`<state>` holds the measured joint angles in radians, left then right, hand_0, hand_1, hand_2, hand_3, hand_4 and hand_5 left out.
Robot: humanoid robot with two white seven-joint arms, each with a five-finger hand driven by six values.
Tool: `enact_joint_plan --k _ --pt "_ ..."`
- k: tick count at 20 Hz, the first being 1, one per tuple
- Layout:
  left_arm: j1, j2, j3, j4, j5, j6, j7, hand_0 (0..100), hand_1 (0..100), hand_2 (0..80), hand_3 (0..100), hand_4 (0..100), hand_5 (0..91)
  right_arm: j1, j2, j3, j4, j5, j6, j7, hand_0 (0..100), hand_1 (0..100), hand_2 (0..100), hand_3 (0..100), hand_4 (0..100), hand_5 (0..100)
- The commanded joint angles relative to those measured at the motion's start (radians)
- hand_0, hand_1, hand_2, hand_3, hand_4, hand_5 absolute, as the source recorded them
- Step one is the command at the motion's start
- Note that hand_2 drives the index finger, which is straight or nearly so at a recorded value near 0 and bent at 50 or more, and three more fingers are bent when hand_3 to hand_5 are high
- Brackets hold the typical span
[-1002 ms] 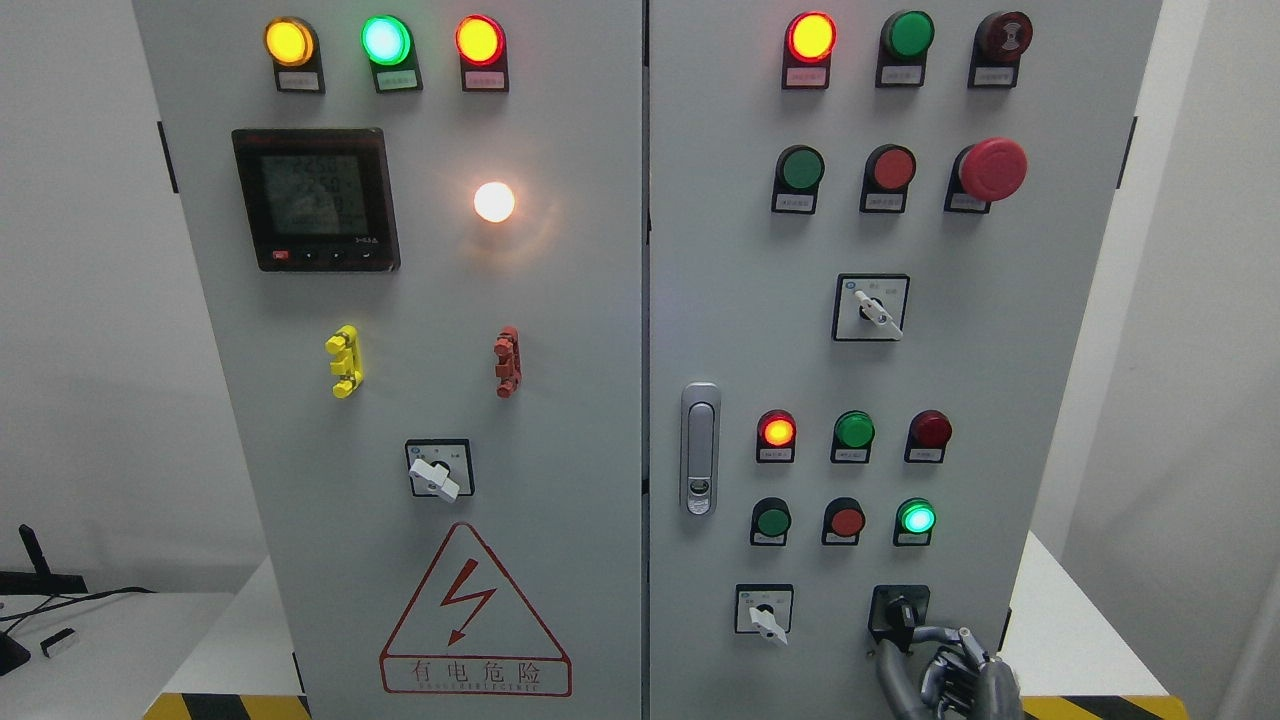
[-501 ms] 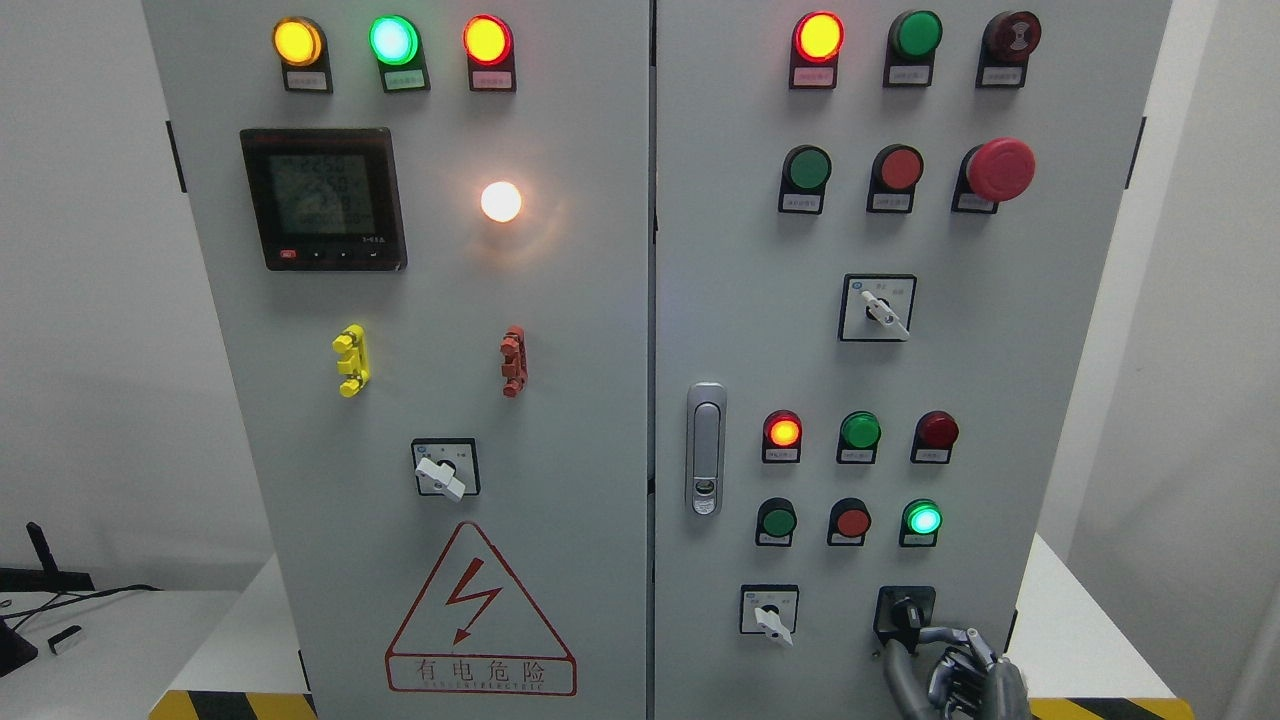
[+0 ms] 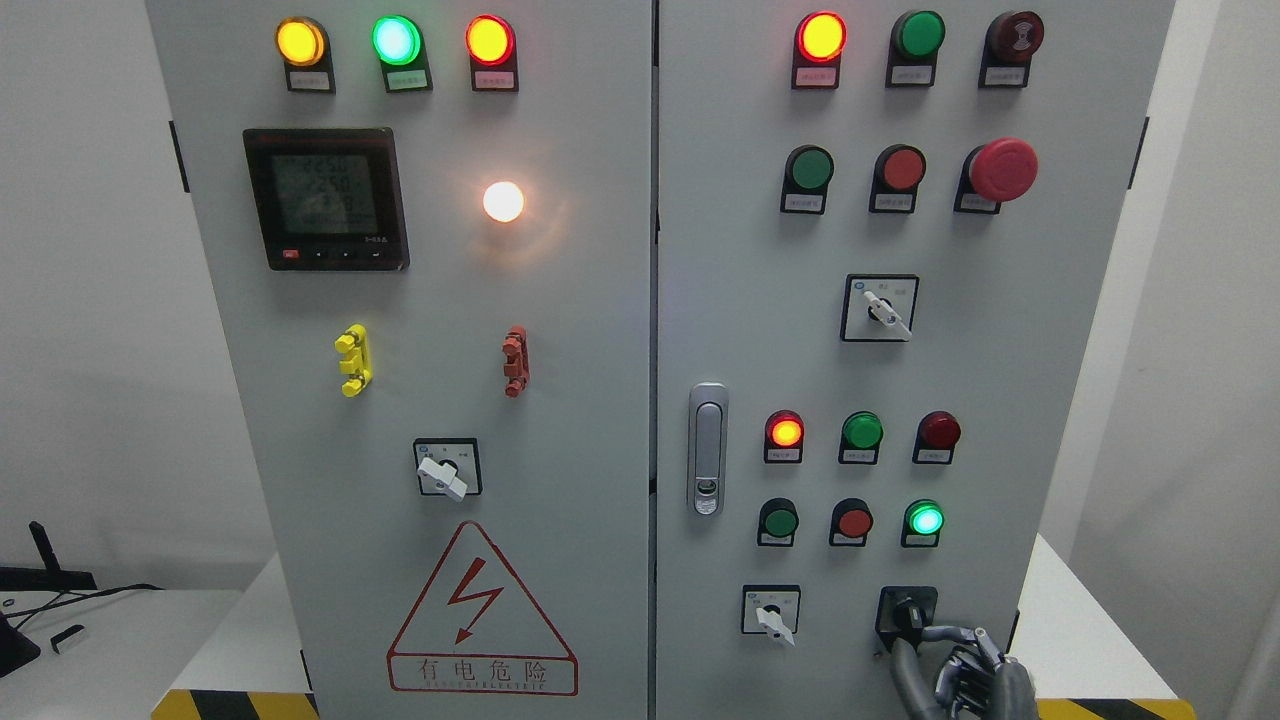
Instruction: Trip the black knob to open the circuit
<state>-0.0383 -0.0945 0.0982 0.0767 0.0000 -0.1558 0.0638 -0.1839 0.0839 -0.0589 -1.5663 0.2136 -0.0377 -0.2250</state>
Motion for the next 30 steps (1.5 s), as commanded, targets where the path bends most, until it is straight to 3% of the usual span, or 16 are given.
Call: enact_joint_plan --k 1,8,15,17,18,19,20,22,23,25,28,30 --pt "0.002 -0.001 0.000 0.000 0.005 -0.001 0.001 12 39 0.0 0 0 0.0 0.015 -0.001 -0.006 -0.006 -0.005 -0.011 0.001 31 73 49 94 100 100" --pt "0.000 -0.001 0.000 0.000 0.005 -0.001 0.001 12 39 0.0 0 0 0.0 0.063 -0.012 -0.010 -0.014 -0.005 -0.097 0.001 25 72 50 95 100 100" --pt "0.000 -0.001 0.000 0.000 0.005 -0.001 0.001 12 39 0.0 0 0 0.0 0.148 -0.065 -0.038 -0.035 -0.014 -0.315 0.019 24 67 47 91 97 100" --pt "0.000 0.001 0.000 0.000 0.005 -0.001 0.001 12 39 0.0 0 0 0.0 0.187 -0.082 -0.038 -0.069 -0.020 -0.326 0.026 22 56 45 91 92 94" --pt "0.000 0.001 0.000 0.000 0.005 -0.001 0.001 12 39 0.0 0 0 0.0 0.202 -0.091 -0.038 -0.092 -0.040 -0.326 0.030 23 44 43 88 85 90" --pt "0.000 -0.001 0.000 0.000 0.005 -0.001 0.001 12 39 0.0 0 0 0.0 0.220 -0.096 -0.036 -0.118 -0.069 -0.326 0.056 25 36 40 75 74 79" --pt "0.000 -0.001 0.000 0.000 0.005 -0.001 0.001 12 39 0.0 0 0 0.0 0.242 -0.102 -0.036 -0.147 -0.104 -0.324 0.097 25 35 39 72 71 76" --pt "0.000 0.001 0.000 0.000 0.005 -0.001 0.001 12 39 0.0 0 0 0.0 0.285 -0.118 -0.038 -0.199 -0.164 -0.321 0.191 26 21 23 46 47 51" --pt "0.000 -0.001 0.000 0.000 0.005 -0.001 0.001 12 39 0.0 0 0 0.0 0.308 -0.127 -0.038 -0.219 -0.184 -0.321 0.225 25 18 21 44 44 48" --pt "0.000 -0.001 0.000 0.000 0.005 -0.001 0.001 12 39 0.0 0 0 0.0 0.355 -0.147 -0.038 -0.251 -0.197 -0.320 0.275 24 2 6 26 24 29" --pt "0.000 -0.001 0.000 0.000 0.005 -0.001 0.001 12 39 0.0 0 0 0.0 0.411 -0.179 -0.042 -0.296 -0.230 -0.311 0.348 15 0 0 16 12 17" --pt "0.000 -0.001 0.000 0.000 0.005 -0.001 0.001 12 39 0.0 0 0 0.0 0.425 -0.188 -0.042 -0.311 -0.281 -0.292 0.383 0 0 0 6 1 7"
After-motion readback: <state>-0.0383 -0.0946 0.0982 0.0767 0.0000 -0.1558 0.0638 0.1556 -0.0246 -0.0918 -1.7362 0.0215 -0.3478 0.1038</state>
